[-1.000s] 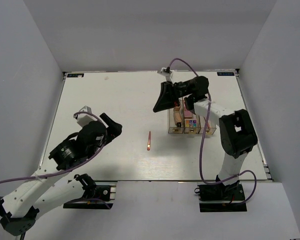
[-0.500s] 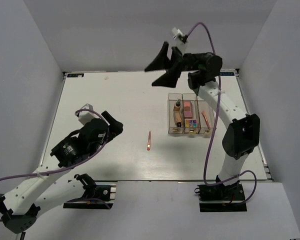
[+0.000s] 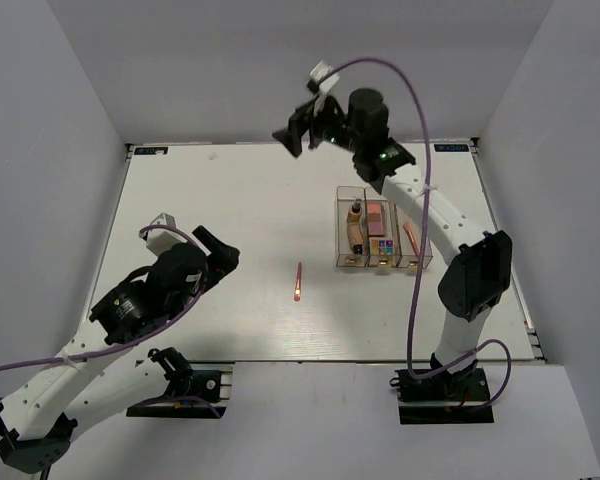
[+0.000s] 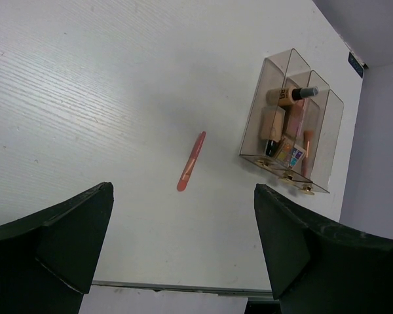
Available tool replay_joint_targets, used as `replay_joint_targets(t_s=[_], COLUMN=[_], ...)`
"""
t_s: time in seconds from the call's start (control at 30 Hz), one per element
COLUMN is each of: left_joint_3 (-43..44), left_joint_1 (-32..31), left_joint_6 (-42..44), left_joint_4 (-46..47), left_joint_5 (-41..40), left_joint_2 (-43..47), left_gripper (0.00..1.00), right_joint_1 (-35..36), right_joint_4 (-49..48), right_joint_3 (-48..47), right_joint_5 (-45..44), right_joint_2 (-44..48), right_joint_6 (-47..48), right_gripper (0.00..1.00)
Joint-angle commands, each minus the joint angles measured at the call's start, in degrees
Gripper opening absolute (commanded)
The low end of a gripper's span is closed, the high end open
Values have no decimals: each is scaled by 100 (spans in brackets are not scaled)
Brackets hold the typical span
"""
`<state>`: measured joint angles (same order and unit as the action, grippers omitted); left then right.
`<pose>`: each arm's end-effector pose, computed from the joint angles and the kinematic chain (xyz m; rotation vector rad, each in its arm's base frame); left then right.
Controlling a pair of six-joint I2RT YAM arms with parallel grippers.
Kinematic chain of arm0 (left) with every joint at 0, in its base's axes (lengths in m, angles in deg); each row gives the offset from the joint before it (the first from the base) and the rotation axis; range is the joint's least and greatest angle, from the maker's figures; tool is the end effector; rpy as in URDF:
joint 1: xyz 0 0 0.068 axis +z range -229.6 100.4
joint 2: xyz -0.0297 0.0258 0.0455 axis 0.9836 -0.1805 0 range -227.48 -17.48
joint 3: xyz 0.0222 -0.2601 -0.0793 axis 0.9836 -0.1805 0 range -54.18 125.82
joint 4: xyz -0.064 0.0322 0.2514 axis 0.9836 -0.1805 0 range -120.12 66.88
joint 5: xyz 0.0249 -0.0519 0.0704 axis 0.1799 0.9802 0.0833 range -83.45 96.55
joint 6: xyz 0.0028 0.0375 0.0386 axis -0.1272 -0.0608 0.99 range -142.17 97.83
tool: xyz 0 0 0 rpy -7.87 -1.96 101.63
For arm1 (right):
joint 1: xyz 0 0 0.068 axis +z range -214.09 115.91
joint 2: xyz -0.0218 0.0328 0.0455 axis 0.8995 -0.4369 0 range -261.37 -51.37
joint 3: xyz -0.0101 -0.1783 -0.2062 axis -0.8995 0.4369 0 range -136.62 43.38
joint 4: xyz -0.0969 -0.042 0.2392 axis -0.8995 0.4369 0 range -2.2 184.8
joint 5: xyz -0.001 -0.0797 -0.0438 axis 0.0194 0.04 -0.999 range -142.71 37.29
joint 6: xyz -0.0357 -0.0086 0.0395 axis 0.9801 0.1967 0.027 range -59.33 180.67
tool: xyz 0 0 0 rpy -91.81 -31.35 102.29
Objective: Organize the makeup
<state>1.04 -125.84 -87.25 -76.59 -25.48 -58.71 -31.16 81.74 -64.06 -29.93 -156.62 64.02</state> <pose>0.1001 -0.0773 0.3387 -0.6427 2.0846 -0.4920 0.3598 0.2496 0.4529 -0.7660 1.2623 0.7044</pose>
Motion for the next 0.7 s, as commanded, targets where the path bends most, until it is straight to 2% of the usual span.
replay_joint_targets(t_s=[0.0,0.1,0.17,0.2,0.23,0.3,0.37,0.47,0.53,0.67], left_joint_3=[-64,-108,-99,-99,-108,-134,-213,-292,-319,-328], left_joint_1=[18,18,18,18,18,18,18,18,18,18], left_joint_6=[-110,-101,-101,-101,-84,-75,-66,-75,-75,-101], left_joint_4=[-58,3,4,4,12,47,82,179,179,83], left_joint_5=[-102,-163,-172,-189,-198,-181,-181,-137,-119,-119], left_joint_2=[80,89,63,54,45,45,54,98,133,195], left_gripper=[98,98,98,98,98,98,98,98,98,98], right_joint_1=[161,135,196,197,205,214,266,319,372,626], right_joint_4=[1097,1940,2771,3065,3511,3742,3814,3990,4095,4122], right_joint_3=[705,1128,1138,1068,997,1110,1470,1770,1866,2024], right_joint_5=[-1156,-900,-882,-890,-890,-864,-916,-916,-881,-802], right_joint_2=[443,558,428,357,252,224,277,172,84,-22], right_joint_6=[677,526,281,201,44,-63,-177,-292,-589,-748], right_gripper=[89,89,79,72,55,37,25,19,19,30])
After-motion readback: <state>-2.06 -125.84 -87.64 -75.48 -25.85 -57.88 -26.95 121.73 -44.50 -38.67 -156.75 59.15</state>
